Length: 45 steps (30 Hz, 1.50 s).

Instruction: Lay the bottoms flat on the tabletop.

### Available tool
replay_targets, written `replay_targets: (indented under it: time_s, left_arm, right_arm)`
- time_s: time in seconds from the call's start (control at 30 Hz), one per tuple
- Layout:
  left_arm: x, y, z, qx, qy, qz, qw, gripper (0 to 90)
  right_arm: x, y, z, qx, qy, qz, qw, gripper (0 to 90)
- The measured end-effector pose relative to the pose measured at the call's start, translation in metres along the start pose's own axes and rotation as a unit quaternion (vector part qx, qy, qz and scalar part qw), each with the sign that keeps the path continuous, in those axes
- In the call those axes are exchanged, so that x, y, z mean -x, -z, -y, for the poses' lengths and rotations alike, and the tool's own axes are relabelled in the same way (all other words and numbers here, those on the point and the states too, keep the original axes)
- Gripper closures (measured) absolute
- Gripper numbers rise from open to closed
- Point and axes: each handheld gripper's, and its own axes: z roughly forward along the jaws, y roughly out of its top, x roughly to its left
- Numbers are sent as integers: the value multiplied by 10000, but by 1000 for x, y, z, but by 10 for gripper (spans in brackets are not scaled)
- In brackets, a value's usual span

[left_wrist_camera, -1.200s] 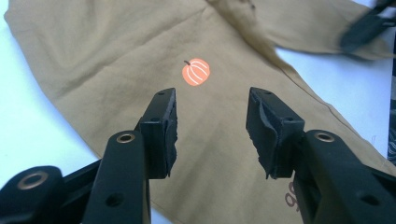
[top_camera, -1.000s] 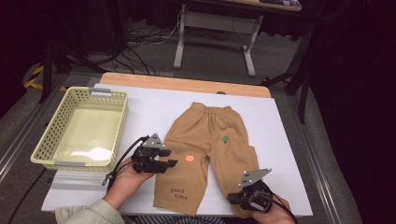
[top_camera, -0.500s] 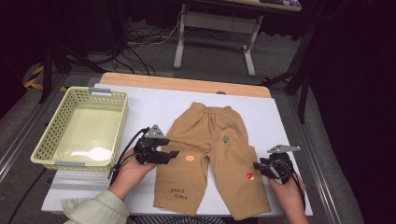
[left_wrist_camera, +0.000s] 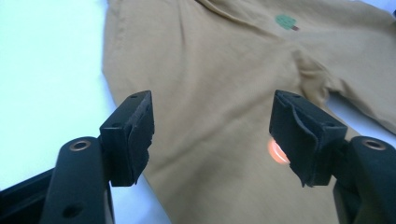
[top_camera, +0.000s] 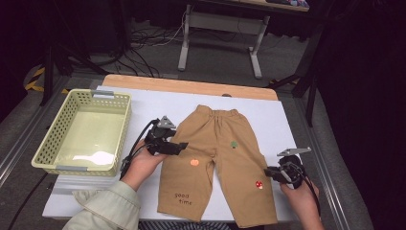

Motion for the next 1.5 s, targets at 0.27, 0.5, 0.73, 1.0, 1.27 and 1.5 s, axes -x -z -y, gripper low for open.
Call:
replay_targets:
  time_s: [0.27,0.5,0.73,1.0,1.27,1.5]
  left_arm:
    - [-19,-18,-19,-224,84,-243,9994,308]
    - [-36,-42,-28,-553,264,-407,9973,421]
    - [-47,-60,-26,-918,412,-524,9936,582]
    - [-46,-68,-28,-1006,429,-552,9925,852]
    - [-50,-60,-30,-899,455,-1004,9898,871]
    - [-51,-66,-28,-803,486,-843,9920,844]
  right_arm:
    - [15,-4,-45,1007,140,191,9946,585]
    - [42,-46,-74,825,-165,267,9961,579]
    - [47,-67,-83,420,-153,233,9987,578]
    - [45,-70,-86,344,-206,-93,9992,832]
    - [41,-67,-98,336,193,444,9983,897]
    - [56,-71,-107,385,58,700,9968,898]
